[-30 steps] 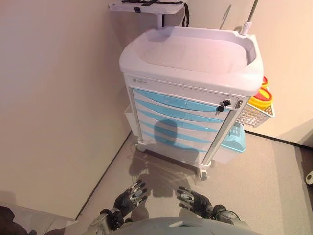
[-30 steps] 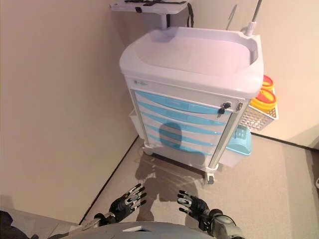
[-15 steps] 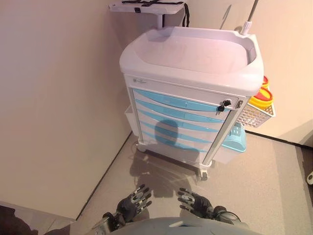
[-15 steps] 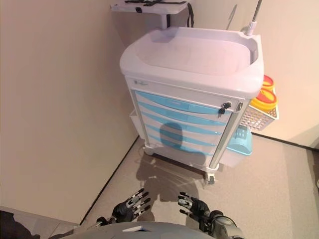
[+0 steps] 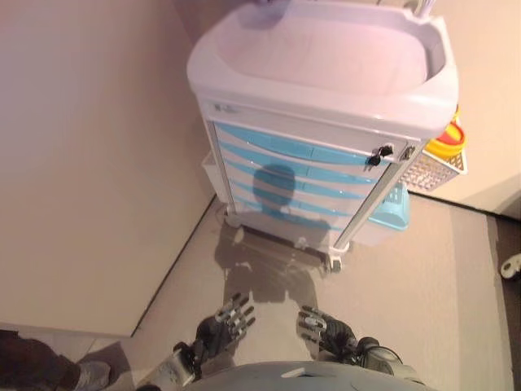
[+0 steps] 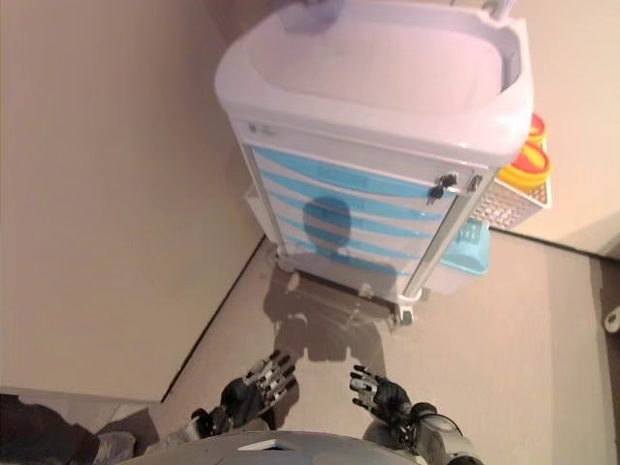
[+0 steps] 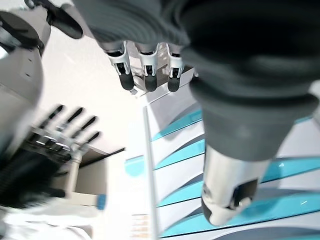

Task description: Open the drawer and pick up the medicine

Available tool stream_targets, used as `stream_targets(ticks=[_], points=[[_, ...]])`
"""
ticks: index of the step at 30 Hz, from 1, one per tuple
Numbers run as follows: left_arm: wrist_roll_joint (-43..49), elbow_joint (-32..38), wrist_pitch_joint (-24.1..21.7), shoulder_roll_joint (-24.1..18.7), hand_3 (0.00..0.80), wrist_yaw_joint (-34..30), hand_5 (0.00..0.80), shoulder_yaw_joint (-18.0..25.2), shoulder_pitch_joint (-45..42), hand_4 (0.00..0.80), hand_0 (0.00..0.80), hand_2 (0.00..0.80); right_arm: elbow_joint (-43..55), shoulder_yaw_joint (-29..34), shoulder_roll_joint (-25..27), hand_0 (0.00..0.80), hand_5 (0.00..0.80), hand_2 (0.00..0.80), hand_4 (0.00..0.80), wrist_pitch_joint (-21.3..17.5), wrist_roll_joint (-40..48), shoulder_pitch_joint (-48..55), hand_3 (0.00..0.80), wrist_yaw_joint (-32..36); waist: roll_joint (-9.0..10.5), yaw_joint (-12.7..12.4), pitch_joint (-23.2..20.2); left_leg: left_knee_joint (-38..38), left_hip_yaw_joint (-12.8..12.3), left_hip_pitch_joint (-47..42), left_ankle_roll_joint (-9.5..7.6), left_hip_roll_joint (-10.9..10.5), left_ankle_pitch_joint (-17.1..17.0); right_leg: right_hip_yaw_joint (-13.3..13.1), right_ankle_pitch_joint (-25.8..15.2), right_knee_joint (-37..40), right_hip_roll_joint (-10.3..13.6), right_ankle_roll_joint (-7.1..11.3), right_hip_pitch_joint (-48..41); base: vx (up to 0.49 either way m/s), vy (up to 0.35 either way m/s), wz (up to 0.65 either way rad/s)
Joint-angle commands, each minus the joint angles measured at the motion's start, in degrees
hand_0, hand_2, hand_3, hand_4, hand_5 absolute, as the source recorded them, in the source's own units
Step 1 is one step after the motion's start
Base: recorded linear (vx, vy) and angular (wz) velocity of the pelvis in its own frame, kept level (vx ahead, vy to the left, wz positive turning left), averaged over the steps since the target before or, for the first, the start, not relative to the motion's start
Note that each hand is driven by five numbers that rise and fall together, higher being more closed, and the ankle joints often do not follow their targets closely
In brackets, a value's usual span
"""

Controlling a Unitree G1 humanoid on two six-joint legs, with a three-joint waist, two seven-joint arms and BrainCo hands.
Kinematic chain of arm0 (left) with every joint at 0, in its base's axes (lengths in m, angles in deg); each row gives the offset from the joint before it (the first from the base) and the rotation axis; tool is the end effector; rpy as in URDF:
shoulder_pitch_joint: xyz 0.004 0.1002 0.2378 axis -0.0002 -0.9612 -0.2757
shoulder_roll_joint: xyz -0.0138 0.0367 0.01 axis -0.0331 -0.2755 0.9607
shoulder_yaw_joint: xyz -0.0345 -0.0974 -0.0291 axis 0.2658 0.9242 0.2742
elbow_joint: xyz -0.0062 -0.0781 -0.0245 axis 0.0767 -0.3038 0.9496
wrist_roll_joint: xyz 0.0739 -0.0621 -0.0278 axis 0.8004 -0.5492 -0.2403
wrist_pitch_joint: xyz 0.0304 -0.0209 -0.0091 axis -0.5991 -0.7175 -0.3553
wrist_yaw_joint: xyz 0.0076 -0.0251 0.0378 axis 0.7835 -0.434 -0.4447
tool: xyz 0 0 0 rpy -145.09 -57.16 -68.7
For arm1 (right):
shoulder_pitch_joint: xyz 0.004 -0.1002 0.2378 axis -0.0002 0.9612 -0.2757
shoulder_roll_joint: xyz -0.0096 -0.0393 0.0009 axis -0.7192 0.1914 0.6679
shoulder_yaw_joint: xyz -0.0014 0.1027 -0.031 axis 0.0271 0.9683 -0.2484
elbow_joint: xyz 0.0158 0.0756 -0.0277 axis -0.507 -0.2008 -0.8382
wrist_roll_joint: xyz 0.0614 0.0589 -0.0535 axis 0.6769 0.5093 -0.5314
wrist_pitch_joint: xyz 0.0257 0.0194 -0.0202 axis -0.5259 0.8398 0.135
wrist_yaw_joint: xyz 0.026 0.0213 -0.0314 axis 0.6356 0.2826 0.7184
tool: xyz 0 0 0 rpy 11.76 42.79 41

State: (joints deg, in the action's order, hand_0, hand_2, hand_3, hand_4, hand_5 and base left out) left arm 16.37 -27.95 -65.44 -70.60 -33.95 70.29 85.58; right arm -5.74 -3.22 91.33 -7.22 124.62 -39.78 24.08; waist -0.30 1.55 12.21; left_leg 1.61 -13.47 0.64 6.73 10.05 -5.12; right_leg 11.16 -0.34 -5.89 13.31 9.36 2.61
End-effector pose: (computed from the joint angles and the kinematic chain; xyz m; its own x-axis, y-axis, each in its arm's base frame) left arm 0.1092 0.1841 -0.1035 0.7463 -0.5086 -0.4293 -0.1753 0.4721 -0.8640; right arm 0.1079 -0.1969 -0.0986 0.5895 0.4244 -0.6873 -0.0637 0.8726 0.4843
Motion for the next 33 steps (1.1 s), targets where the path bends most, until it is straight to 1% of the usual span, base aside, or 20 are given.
stream_targets(ticks=[1,4,6,9,10,20,22,26,29,30,31,33], points=[[-7.39,1.18,-1.12,2.42,0.0,-0.66,0.0,1.59,2.47,0.0,0.0,0.0,4.84,0.0,-2.35,0.0,0.0,0.0,0.0,-1.17,2.76,1.53,0.0,-0.05,2.53,1.64,4.14,14.65,2.05,3.22,-3.22,0.21,9.81,-2.4,0.68,-9.39,0.05,-2.68,6.48,-0.004,-0.032,-0.13],[-12.13,2.3,-0.84,2.96,0.0,0.21,0.0,2.09,4.11,0.0,0.0,0.0,6.23,-0.21,-2.06,0.0,0.0,0.0,0.0,-1.14,2.76,2.04,0.0,-0.63,2.86,2.83,6.2,19.22,1.85,6.97,-3.05,1.22,11.12,-3.82,1.21,-12.39,-0.33,-3.01,10.19,-0.035,-0.034,-0.14],[-13.84,2.46,-0.97,3.11,0.0,0.3,0.0,2.32,4.97,0.0,0.0,0.0,6.78,-0.31,-1.79,0.0,0.0,0.0,0.0,-1.16,3.36,2.03,0.0,-1.03,3.04,3.45,6.95,20.8,1.8,8.44,-3.05,1.55,11.42,-4.68,1.47,-13.5,-0.81,-3.19,11.88,-0.009,-0.028,-0.12],[-17.88,2.78,-2.44,2.85,0.0,0.7,0.0,2.43,7.7,0.0,0.0,0.0,7.74,-0.69,-1.32,0.0,0.0,0.0,0.0,-1.16,4.17,1.82,0.0,-1.15,3.63,4.74,8.52,24.05,1.64,11.84,-2.95,2.63,11.4,-6.33,1.83,-15.57,-1.97,-3.5,15.4,0.013,-0.029,-0.2],[-19.0,2.95,-2.92,2.79,0.0,0.7,0.0,2.55,8.73,0.0,0.0,0.0,8.16,-0.89,-1.03,0.0,0.0,0.0,0.0,-1.1,4.58,1.93,0.0,-1.16,3.67,5.14,9.3,25.47,2.07,12.3,-2.52,2.99,12.49,-6.65,3.05,-16.69,-2.4,-3.21,15.74,0.053,-0.029,-0.25],[-27.99,3.73,-7.87,2.11,0.0,1.41,0.0,3.4,19.18,0.0,0.0,0.0,11.2,-3.63,1.48,0.0,0.0,0.0,0.0,-0.81,6.9,0.75,0.0,-0.6,5.28,7.66,13.24,31.22,3.24,19.89,-1.84,5.25,11.08,-8.4,3.25,-20.35,-4.98,-3.86,22.12,0.003,-0.04,-0.11],[-30.06,3.85,-8.86,1.11,0.0,2.45,0.0,4.0,21.95,0.0,0.0,0.0,11.82,-4.22,2.13,0.0,0.0,0.0,0.0,-0.43,7.58,0.77,0.0,-0.04,5.79,8.19,13.86,31.99,3.52,20.95,-1.68,5.71,10.88,-8.31,3.35,-21.15,-5.29,-3.81,23.16,0.027,-0.067,-0.04],[-34.41,2.24,-8.75,-2.56,0.0,3.38,0.0,6.53,27.95,0.0,0.0,0.0,12.69,-5.32,3.35,0.0,0.0,0.0,0.0,-0.62,8.38,1.17,0.0,1.05,6.71,9.27,14.71,32.73,3.4,22.38,-1.33,6.67,10.68,-7.96,3.33,-21.77,-5.81,-3.79,24.6,0.013,-0.063,-0.07],[-37.74,-0.11,-8.15,-5.48,0.0,4.29,0.0,8.27,33.14,0.0,0.0,0.0,13.31,-6.22,4.22,0.0,0.0,0.0,0.0,-1.27,8.88,1.48,0.0,1.88,7.17,10.25,15.36,33.07,3.32,23.25,-0.74,7.44,9.8,-8.0,3.39,-21.98,-6.38,-3.93,25.38,0.009,-0.05,-0.12],[-38.15,-0.56,-8.2,-5.87,0.0,4.34,0.0,8.5,34.04,0.0,0.0,0.0,13.3,-6.36,4.35,0.0,0.0,0.0,0.0,-1.39,8.9,1.45,0.0,2.07,7.23,10.41,15.44,33.08,3.28,23.36,-0.62,7.59,9.63,-7.97,3.42,-22.01,-6.46,-3.97,25.48,0.015,-0.047,-0.08],[-39.16,-1.67,-8.12,-7.33,0.0,4.93,0.0,9.06,36.38,0.0,0.0,0.0,13.62,-6.78,4.88,0.0,0.0,0.0,0.0,-1.66,8.92,1.62,0.0,2.56,7.47,10.87,15.66,33.03,3.07,23.65,-0.3,8.03,9.26,-7.79,3.5,-22.04,-6.65,-4.03,25.77,0.013,-0.046,-0.07],[-40.36,-3.22,-8.4,-9.27,0.0,5.84,0.0,9.06,39.86,0.0,0.0,0.0,14.32,-7.39,5.69,0.0,0.0,0.0,0.0,-1.9,9.46,1.85,0.0,3.07,7.88,11.47,15.87,32.9,2.84,24.12,0.09,8.58,8.92,-7.62,3.39,-21.64,-6.88,-4.14,25.99,0.013,-0.066,-0.06]])
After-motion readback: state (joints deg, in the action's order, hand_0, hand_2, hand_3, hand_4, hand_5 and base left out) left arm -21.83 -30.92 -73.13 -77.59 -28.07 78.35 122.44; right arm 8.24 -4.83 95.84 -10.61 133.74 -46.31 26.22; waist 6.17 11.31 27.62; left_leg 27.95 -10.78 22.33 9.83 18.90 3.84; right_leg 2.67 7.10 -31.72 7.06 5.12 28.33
